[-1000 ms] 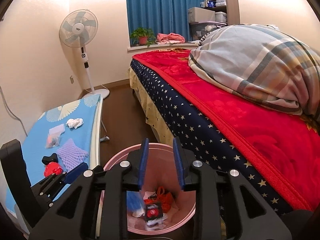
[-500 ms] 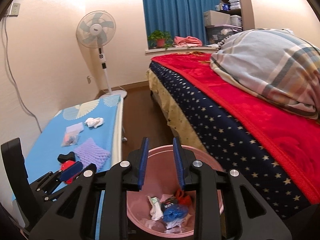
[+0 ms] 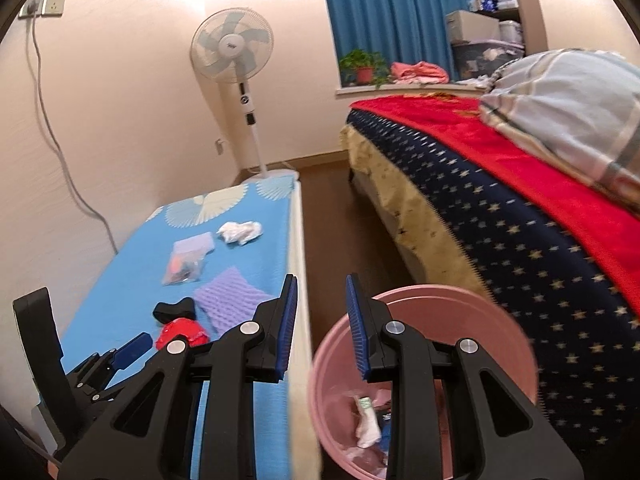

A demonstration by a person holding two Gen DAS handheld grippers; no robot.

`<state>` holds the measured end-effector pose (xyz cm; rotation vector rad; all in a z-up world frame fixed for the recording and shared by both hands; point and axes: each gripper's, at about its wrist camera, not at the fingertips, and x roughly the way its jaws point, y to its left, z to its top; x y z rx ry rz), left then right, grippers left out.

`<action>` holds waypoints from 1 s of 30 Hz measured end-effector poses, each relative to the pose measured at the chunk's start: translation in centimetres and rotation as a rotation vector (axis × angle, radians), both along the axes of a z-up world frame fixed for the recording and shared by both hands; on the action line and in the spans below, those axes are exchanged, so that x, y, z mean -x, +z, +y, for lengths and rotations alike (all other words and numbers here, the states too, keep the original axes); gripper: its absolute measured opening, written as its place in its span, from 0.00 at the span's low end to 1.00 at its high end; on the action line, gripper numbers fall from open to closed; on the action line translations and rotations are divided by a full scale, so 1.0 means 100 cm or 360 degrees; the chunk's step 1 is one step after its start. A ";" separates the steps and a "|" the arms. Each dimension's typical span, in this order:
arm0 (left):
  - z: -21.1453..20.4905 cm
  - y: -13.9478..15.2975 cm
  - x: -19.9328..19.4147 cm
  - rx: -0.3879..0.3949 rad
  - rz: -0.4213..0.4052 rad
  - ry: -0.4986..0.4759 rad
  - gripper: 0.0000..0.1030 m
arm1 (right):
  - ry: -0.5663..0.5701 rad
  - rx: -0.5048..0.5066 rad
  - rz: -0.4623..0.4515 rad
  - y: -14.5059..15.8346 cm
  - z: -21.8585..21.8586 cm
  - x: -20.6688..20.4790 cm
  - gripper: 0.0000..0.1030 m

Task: Collect trash
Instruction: 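Grasp the purple foam net with the right tool while the left tool grasps the red plastic bag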

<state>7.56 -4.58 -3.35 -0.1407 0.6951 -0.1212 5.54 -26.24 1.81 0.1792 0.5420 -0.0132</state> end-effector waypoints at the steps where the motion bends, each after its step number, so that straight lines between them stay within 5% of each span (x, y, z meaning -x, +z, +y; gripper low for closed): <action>1: 0.005 -0.003 -0.002 0.0000 0.0016 0.0025 0.59 | 0.0017 -0.0012 0.0014 -0.004 0.004 -0.005 0.26; 6: 0.018 -0.019 -0.010 -0.0014 0.0086 0.0087 0.69 | 0.0080 -0.0056 0.0069 -0.022 0.017 -0.026 0.26; 19: 0.025 -0.038 -0.031 -0.0017 0.0202 0.0066 0.70 | 0.0158 -0.0222 0.0222 -0.062 0.028 -0.074 0.27; 30: 0.031 -0.038 -0.036 -0.0006 0.0214 0.0081 0.58 | 0.0181 -0.0229 0.0331 -0.088 0.041 -0.105 0.35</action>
